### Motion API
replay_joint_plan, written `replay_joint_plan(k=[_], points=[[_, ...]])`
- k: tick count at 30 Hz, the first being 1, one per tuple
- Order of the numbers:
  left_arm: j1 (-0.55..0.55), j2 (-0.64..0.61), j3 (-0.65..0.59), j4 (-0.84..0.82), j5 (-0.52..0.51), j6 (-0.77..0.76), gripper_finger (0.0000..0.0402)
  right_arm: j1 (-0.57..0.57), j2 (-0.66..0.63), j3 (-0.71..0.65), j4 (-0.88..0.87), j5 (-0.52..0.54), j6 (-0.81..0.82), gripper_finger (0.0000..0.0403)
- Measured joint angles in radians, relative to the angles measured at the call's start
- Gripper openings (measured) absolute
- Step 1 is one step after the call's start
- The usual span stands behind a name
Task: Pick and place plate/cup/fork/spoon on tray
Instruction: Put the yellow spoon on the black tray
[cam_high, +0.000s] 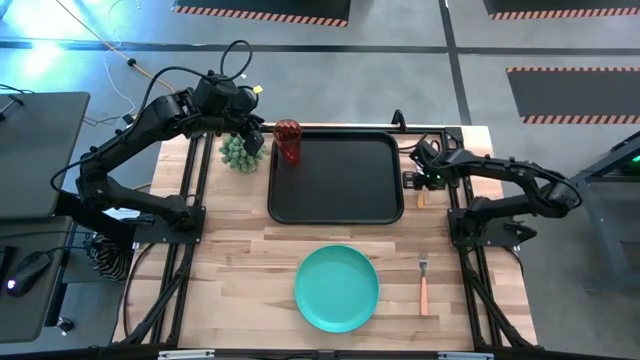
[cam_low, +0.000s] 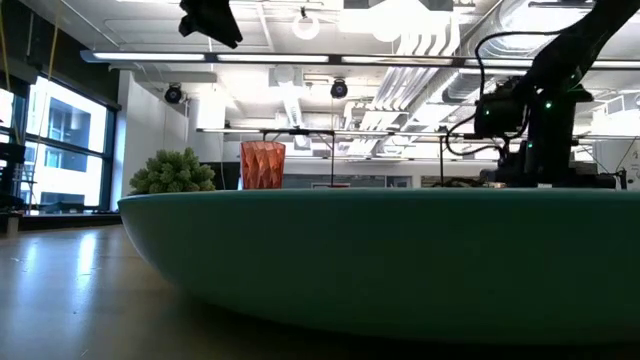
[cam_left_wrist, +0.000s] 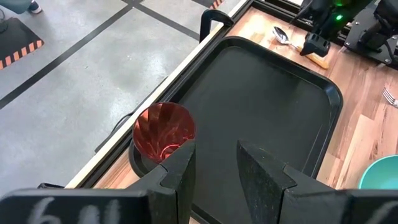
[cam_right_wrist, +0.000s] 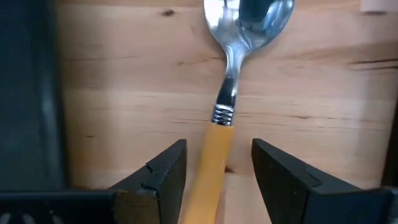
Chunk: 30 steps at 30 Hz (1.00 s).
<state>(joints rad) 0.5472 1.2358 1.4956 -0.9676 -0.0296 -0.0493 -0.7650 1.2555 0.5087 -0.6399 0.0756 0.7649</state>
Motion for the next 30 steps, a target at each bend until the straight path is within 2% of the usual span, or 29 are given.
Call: replay_joint_plan(k=[6,14,18,24,30], points=[[0.000,0.000,0.000,0.000,0.000,0.009,0.0106,0.002,0.078,0.008,0.003,0.002,0.016,0.0160],[0.000,0.000,0.000,0.000,0.000,0.009,0.0106,0.002,0.058,0.002,0.013,-0.001,0.043,0.0072],[0.000,0.000,0.000,0.000,0.000,0.025,0.0106,0.002,0.055,0.003,0.011,-0.002,0.043,0.0040],[0.000,0.000,0.000,0.000,0.000,0.027,0.0106,0.002,0.032,0.001,0.010,-0.006,0.050,0.0030],[0.000,0.000,0.000,0.000,0.000,0.025,0.0106,0.002,-0.043,-0.004,-0.002,-0.023,0.104,0.0028]])
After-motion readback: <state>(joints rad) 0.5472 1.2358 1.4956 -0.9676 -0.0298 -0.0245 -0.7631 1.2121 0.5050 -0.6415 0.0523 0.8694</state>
